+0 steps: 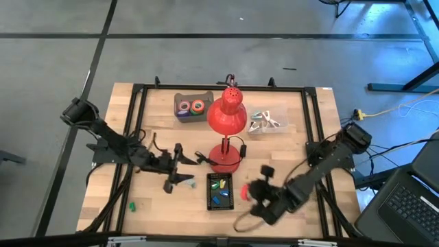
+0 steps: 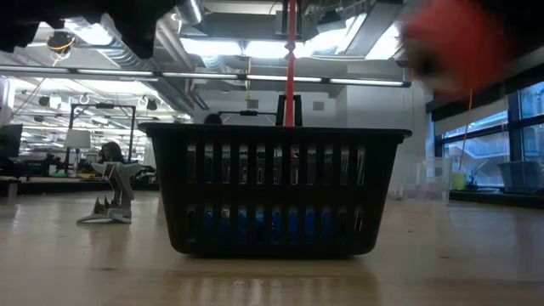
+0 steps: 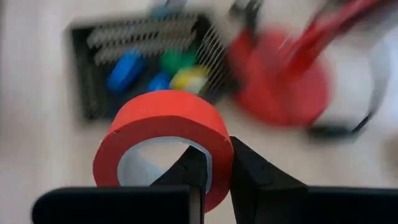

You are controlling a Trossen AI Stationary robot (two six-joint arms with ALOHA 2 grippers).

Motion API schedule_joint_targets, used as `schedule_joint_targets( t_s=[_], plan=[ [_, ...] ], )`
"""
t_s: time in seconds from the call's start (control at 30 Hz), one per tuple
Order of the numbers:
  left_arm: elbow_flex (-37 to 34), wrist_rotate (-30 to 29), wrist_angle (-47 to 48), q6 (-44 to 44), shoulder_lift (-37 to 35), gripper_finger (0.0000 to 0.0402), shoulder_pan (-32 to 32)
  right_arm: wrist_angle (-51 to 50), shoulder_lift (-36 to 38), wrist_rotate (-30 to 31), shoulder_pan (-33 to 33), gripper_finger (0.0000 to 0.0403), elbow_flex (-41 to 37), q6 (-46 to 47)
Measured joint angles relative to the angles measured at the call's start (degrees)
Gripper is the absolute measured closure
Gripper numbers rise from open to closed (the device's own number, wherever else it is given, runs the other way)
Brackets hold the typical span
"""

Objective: Pick and place Stapler, Stapler remover, tape
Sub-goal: Put the orange tape into the black transparent bin

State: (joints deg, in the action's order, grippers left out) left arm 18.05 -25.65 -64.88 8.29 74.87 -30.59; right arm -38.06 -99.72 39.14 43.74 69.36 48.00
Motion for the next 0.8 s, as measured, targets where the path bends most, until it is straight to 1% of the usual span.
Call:
schedule_joint_targets(
  t_s=[0.03,0.1,0.17,0.27,0.4,0.53,0.6,0.67,0.8],
  plan=[
    [-0.73,0.06,-2.46,-0.02,0.0,0.0178,-0.1,0.55,0.06,1.4,-1.39,0.0365,0.66,-3.05],
    [-1.24,-1.0,-4.4,-0.06,0.01,0.0178,0.04,1.77,0.09,3.31,-4.08,0.0365,1.72,-8.99],
    [-1.24,-2.12,-3.92,-0.06,0.03,0.0178,0.4,2.93,0.09,4.0,-6.7,0.0365,2.5,-13.35],
    [-1.24,-2.17,-1.88,-0.01,0.07,0.0178,1.02,4.51,0.09,4.14,-10.53,0.0365,3.18,-17.84],
    [-1.26,-2.17,-0.05,0.45,0.08,0.0178,1.12,4.74,0.11,5.12,-13.76,0.0365,3.98,-20.22],
    [-1.24,-3.44,-1.32,6.27,0.09,0.0178,1.55,5.52,0.11,4.86,-15.64,0.0365,4.05,-21.79],
    [-1.21,-3.74,-1.37,5.37,0.09,0.0178,2.18,6.85,0.11,4.87,-16.42,0.0365,4.05,-22.51],
    [-1.21,-3.79,-1.31,4.29,0.09,0.0178,2.81,9.37,0.11,5.02,-16.88,0.0365,4.05,-24.24],
    [-1.21,-3.55,-1.4,7.74,0.09,0.0178,4.63,16.93,0.11,4.76,-17.61,0.0365,4.05,-28.55]
  ],
)
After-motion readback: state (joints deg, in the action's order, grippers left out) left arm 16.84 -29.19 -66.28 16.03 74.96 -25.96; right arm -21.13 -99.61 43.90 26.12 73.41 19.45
